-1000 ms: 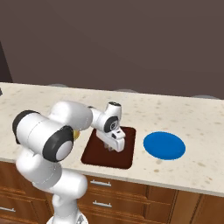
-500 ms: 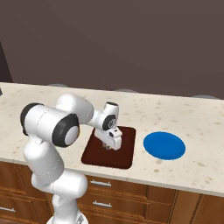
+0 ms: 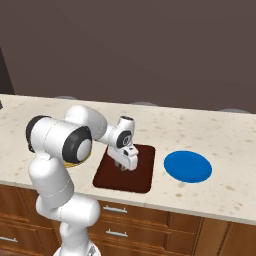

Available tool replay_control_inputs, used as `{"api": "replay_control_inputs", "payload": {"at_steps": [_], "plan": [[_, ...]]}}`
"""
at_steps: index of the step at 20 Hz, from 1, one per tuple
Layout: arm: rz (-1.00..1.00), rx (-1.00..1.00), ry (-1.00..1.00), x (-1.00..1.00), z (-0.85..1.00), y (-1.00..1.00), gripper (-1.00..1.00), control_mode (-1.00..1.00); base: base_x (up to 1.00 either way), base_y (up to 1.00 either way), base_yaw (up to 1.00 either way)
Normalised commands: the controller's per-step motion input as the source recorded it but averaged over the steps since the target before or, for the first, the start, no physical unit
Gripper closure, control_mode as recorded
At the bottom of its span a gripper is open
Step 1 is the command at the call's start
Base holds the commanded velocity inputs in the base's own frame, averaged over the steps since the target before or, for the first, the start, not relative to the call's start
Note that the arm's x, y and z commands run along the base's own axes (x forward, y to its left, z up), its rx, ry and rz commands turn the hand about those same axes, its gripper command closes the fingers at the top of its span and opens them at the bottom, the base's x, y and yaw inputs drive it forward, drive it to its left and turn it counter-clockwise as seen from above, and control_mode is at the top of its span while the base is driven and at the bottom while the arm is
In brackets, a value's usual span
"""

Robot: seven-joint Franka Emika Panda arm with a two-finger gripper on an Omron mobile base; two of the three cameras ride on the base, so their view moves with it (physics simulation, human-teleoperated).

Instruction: Move the dessert items from the plates to the tray.

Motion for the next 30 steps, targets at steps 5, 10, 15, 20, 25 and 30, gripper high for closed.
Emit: {"api": "replay_control_inputs", "payload": {"at_steps": [5,10,15,20,25,30], "plan": [[0.0,0.0,0.0,-0.18,0.11,-0.04,-1.0,-1.0,0.0,0.0,0.0],[0.0,0.0,-0.07,-0.71,0.65,0.0,-1.0,-1.0,0.0,0.0,0.0],[0.0,0.0,-0.13,-0.77,0.9,0.03,-1.0,-1.0,0.0,0.0,0.0],[0.0,-0.03,-0.09,-0.82,0.82,0.22,-1.0,-1.0,0.0,0.0,0.0],[0.0,-0.1,-0.13,-0.71,0.63,0.6,-1.0,-1.0,0.0,0.0,0.0],[0.02,-0.23,-0.12,-0.39,0.44,0.99,-1.0,-1.0,0.0,0.0,0.0]]}}
